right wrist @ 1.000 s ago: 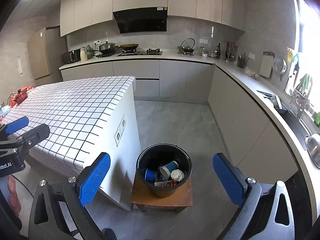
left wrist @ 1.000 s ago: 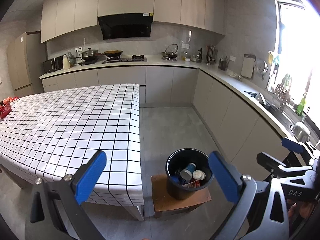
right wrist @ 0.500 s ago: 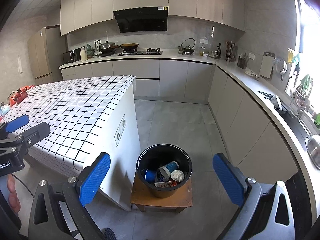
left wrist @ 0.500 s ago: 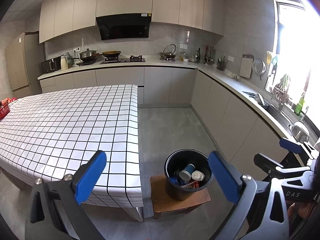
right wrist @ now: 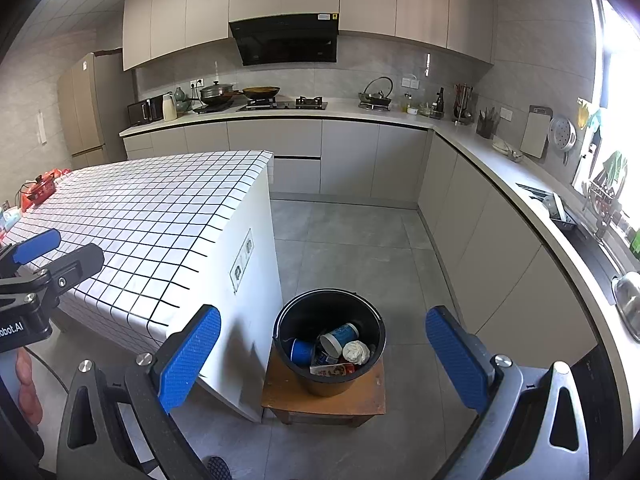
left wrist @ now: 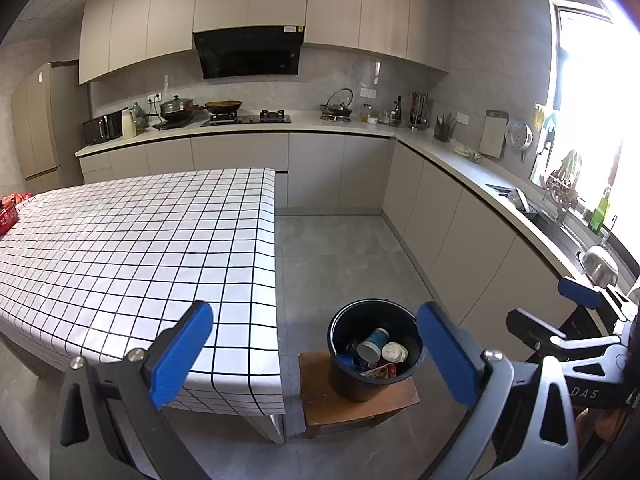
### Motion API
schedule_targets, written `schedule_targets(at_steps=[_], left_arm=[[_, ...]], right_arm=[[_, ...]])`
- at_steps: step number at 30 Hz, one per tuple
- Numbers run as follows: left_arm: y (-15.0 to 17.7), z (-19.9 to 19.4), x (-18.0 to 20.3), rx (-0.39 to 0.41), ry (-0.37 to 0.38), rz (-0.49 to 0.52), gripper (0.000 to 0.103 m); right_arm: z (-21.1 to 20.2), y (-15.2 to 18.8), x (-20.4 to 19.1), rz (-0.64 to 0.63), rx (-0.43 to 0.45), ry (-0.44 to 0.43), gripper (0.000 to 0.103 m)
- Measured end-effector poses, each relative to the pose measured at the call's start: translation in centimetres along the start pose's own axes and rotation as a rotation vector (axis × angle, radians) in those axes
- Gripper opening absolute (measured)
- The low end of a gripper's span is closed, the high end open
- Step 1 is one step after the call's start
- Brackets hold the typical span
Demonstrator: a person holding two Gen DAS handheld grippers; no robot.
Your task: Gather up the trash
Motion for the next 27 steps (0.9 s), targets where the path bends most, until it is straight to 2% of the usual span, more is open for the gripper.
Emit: schedule_targets(at_steps=[27], left_arm=[[0.08, 0.21, 0.38, -0.004, 0.016, 0.0, 0.102]], right_arm=[[0.08, -0.49, 0.19, -0.001, 0.012, -0.007, 0.103]])
Point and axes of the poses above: each gripper's, at about its wrist camera, not at the fingertips, and z roughly the way its jaws point, x to its right, y to its underside, the point moved 4 cm from there along z, roughly the way its jaws point, and after that the axes turned 6 degrees about y, right-handed, at the moved point
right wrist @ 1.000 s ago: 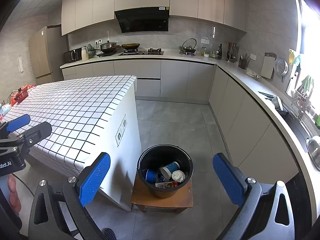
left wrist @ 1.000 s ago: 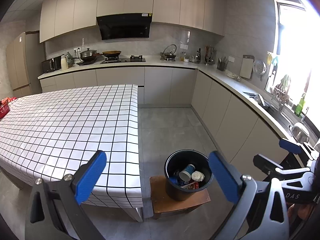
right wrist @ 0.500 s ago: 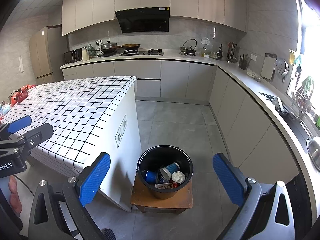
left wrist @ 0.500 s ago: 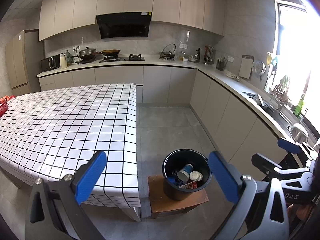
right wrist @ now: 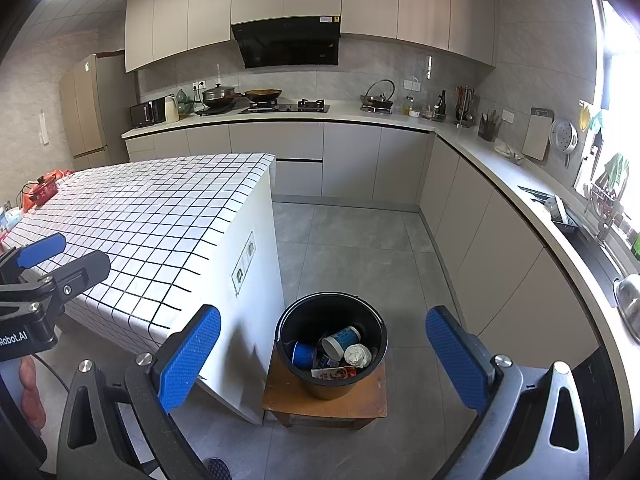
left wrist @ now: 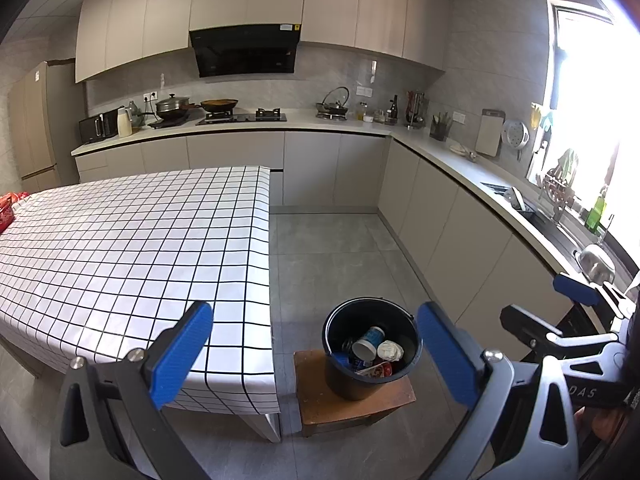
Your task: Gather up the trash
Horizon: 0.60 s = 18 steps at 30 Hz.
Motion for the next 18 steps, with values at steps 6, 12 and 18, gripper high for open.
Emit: schedule_targets(at_steps=[6, 12, 18], left_arm=[[0.02, -0.01, 0.27, 0.0, 0.006, 0.002, 0.102], [0.0, 0.07, 0.43, -0.001, 0.014, 0.0, 0.102], [-0.11, -0.04, 0.47, 0.004, 0.015, 0.006, 0.102]], right_arm=[[-0.14, 0.13, 0.12, 0.002, 0.003, 0.006, 0.103], [-0.21, 0.25, 0.28, 0.003, 0.002, 0.009, 0.103], [-0.28, 0.16, 0.16, -0.001, 0.002, 0.008, 0.103]])
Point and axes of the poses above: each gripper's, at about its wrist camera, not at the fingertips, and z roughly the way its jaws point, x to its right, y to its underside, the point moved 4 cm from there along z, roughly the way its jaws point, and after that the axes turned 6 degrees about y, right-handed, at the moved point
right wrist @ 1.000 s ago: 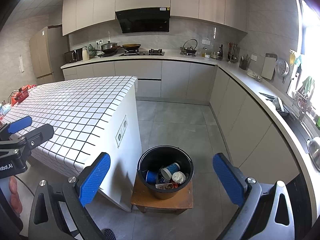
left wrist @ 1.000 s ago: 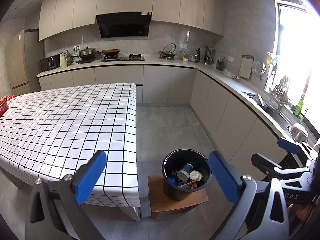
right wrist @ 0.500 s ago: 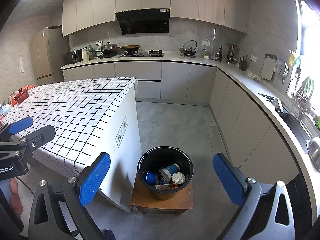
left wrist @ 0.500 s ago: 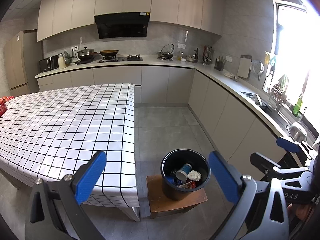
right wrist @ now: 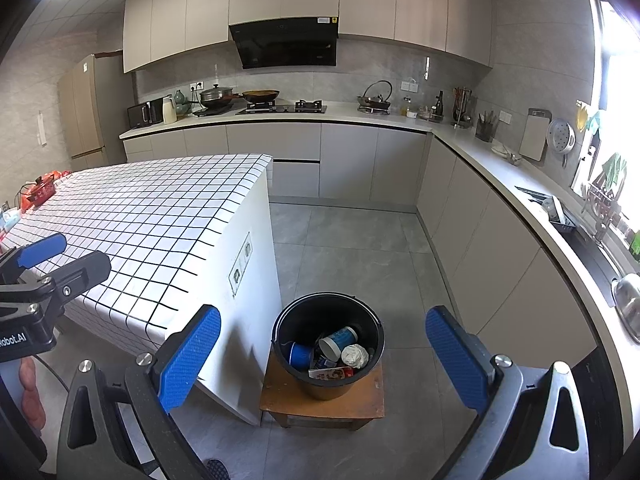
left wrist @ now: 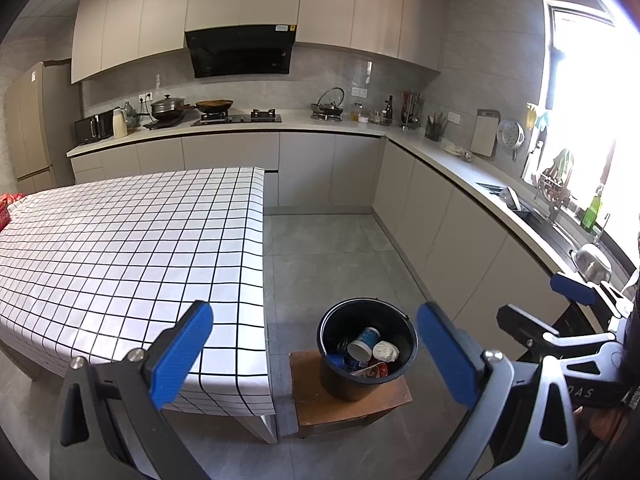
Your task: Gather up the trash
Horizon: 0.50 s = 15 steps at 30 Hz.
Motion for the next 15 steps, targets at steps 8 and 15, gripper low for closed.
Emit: schedule_targets(at_steps=[8, 15], left_arm=[[-0.2, 0.6, -0.9, -0.015, 0.032, -0.032, 0.102], [-0.5, 0.5, -1.2, -0.013, 0.036, -0.036, 0.102]], right_arm=[[0.1, -0.4, 0.2, -0.001, 0.01, 0.004, 0.103], [0.4, -0.7, 0.1, -0.002, 0.012, 0.002, 0.103]])
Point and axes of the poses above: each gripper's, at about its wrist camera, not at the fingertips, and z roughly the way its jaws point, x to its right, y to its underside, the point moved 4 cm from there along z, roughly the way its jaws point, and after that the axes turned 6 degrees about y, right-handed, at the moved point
